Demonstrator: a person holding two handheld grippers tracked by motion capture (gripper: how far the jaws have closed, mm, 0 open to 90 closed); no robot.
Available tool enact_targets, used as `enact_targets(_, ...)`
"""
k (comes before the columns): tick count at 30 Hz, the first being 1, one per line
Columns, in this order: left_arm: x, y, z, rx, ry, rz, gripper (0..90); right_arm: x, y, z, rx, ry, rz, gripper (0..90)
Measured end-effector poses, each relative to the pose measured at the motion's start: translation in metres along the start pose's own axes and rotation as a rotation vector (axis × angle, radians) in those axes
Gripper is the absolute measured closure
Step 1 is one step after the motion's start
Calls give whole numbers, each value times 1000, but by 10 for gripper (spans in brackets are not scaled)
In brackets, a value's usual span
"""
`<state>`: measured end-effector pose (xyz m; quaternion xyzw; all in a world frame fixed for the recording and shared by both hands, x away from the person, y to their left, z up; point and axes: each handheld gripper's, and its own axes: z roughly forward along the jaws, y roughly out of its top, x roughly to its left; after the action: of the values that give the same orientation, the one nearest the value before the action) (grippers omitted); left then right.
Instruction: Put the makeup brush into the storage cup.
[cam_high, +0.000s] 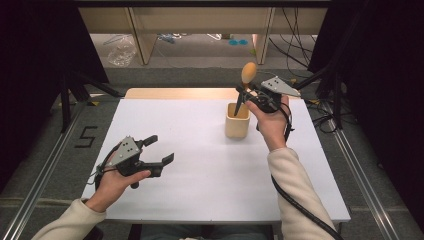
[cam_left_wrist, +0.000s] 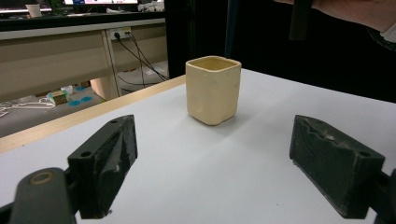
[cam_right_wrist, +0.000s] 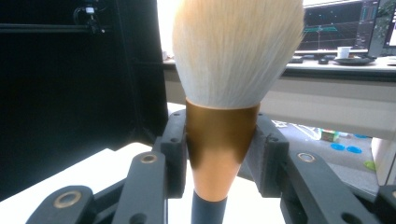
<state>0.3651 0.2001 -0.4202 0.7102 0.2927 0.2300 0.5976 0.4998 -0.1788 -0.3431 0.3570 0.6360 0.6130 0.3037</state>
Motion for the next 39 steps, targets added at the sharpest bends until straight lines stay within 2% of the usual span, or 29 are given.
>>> enact_targets(39, 0, -1, 0, 6, 1, 3, 148, -8, -10, 7, 27, -38, -10, 640)
